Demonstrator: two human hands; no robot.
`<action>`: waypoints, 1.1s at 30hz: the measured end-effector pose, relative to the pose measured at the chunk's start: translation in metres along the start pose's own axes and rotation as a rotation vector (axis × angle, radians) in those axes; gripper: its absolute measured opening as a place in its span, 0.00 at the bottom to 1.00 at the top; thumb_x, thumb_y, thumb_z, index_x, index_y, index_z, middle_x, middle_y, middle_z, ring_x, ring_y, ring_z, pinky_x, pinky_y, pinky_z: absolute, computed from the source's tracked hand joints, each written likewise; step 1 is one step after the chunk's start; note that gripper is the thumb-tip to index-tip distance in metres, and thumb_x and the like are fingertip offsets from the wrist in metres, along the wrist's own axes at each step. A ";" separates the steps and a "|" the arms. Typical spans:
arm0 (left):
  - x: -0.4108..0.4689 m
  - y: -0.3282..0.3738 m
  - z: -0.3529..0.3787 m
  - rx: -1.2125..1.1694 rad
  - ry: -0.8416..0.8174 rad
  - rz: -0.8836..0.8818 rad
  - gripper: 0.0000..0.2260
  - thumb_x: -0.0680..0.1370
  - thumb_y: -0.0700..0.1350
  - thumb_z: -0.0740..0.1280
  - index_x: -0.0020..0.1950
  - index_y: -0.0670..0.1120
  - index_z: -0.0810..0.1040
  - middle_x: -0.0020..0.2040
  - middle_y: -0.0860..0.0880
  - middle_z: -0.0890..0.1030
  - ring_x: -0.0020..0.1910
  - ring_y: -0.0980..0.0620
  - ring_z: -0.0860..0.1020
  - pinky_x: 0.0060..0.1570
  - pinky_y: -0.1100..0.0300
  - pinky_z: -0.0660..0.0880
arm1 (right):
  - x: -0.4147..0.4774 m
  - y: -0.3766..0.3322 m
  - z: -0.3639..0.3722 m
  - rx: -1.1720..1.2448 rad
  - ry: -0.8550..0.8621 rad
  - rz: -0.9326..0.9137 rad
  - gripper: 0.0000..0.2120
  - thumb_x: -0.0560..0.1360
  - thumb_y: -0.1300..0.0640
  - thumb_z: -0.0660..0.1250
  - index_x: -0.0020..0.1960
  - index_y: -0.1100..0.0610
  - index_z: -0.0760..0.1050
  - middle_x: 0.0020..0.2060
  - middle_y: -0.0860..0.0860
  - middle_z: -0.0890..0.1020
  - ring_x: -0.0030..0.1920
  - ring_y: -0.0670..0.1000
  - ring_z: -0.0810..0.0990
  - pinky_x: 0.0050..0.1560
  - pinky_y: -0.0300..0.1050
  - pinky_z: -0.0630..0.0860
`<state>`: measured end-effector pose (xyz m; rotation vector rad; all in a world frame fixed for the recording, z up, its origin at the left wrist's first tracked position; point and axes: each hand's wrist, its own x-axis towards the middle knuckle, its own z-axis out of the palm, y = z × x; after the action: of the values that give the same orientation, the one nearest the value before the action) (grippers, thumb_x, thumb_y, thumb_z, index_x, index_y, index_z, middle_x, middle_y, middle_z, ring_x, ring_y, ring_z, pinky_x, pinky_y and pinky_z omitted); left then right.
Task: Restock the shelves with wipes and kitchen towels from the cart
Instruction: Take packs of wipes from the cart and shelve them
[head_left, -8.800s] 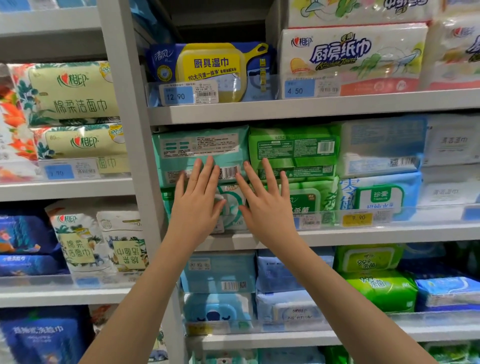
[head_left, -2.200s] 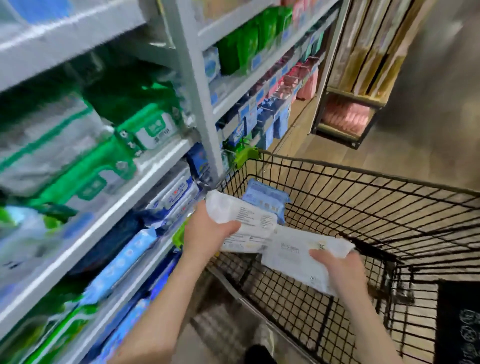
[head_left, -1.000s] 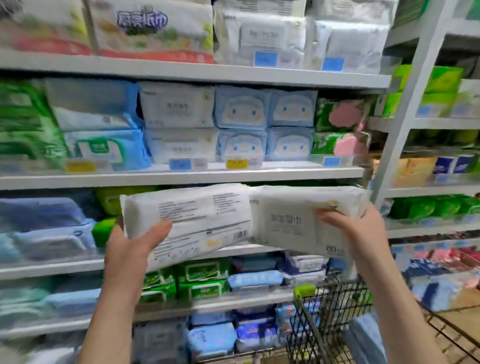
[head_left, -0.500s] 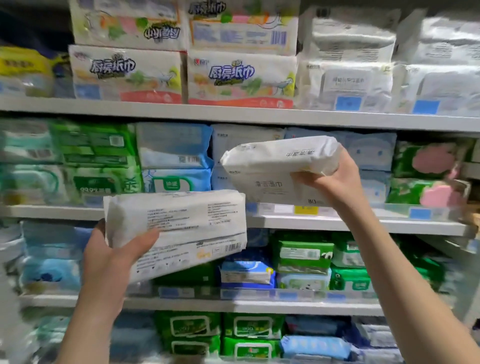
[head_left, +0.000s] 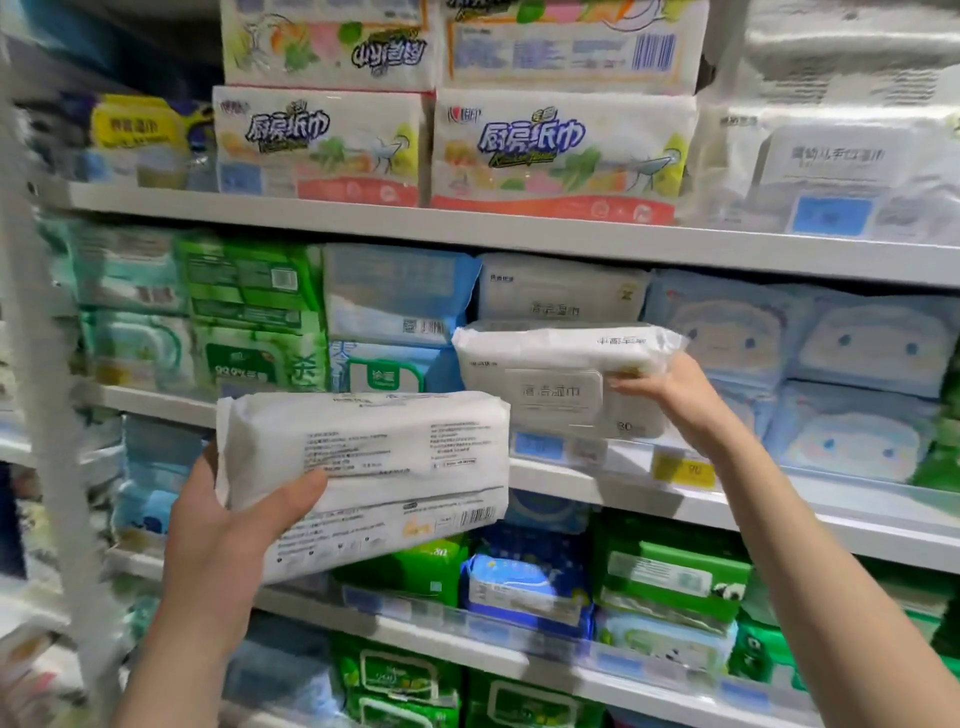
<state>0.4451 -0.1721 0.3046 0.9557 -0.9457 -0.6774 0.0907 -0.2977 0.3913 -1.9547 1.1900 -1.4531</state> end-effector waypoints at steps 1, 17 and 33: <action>0.000 -0.002 0.001 -0.003 0.010 0.002 0.28 0.53 0.54 0.76 0.52 0.55 0.78 0.48 0.53 0.84 0.50 0.49 0.81 0.50 0.50 0.76 | 0.005 0.002 -0.001 0.002 -0.018 0.021 0.20 0.67 0.69 0.73 0.58 0.60 0.78 0.48 0.46 0.84 0.50 0.43 0.82 0.49 0.34 0.76; -0.007 -0.008 0.010 -0.013 0.048 0.012 0.37 0.53 0.56 0.75 0.62 0.51 0.77 0.54 0.49 0.83 0.54 0.45 0.81 0.57 0.42 0.75 | -0.009 0.004 0.003 -0.621 0.324 -0.067 0.50 0.61 0.41 0.78 0.73 0.58 0.59 0.65 0.59 0.69 0.66 0.59 0.67 0.64 0.55 0.68; 0.003 -0.011 0.023 -0.016 -0.009 0.023 0.31 0.59 0.45 0.77 0.62 0.50 0.77 0.54 0.50 0.83 0.53 0.49 0.81 0.54 0.47 0.76 | 0.000 0.008 0.055 -1.086 0.388 -0.338 0.38 0.58 0.38 0.78 0.63 0.50 0.73 0.57 0.53 0.76 0.62 0.57 0.69 0.65 0.76 0.54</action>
<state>0.4250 -0.1880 0.3016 0.9264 -0.9569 -0.6696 0.1380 -0.3107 0.3654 -2.7163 2.2467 -1.5377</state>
